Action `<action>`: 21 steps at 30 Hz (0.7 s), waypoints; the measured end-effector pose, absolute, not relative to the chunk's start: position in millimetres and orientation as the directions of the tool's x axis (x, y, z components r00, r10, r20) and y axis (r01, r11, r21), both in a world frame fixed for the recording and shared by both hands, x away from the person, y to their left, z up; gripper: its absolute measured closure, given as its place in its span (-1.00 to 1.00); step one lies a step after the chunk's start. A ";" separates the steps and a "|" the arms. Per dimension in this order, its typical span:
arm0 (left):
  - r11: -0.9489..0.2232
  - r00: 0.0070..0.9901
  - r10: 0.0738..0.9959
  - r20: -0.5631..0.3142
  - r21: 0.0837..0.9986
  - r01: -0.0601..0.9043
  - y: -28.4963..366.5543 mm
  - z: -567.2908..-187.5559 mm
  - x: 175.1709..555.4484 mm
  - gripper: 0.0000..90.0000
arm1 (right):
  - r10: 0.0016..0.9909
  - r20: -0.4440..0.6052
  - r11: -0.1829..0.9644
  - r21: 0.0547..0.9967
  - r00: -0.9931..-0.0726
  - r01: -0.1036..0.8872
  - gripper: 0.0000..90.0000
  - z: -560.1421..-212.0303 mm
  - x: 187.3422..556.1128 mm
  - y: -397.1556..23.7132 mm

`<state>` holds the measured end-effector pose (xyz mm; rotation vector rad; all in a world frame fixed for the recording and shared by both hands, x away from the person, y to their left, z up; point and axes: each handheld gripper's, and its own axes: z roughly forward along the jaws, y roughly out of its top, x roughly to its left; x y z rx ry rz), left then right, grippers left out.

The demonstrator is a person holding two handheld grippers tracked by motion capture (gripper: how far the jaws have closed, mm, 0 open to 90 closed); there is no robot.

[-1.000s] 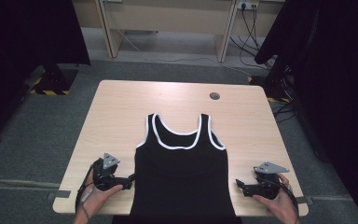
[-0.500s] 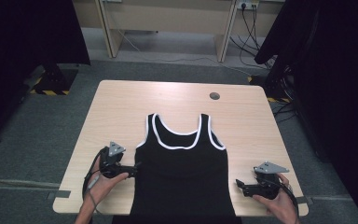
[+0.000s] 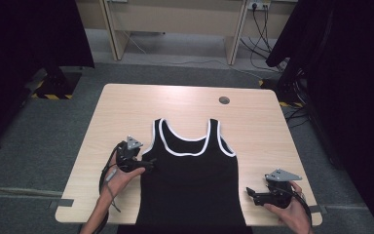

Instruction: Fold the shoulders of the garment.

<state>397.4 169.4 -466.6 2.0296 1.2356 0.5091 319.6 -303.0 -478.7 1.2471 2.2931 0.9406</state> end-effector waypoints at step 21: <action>-0.290 0.426 0.905 -0.011 0.717 0.634 141.6 -467.3 470.6 -0.85 | 0.839 0.000 0.387 0.702 -0.544 0.597 -0.78 -478.7 319.0 -302.3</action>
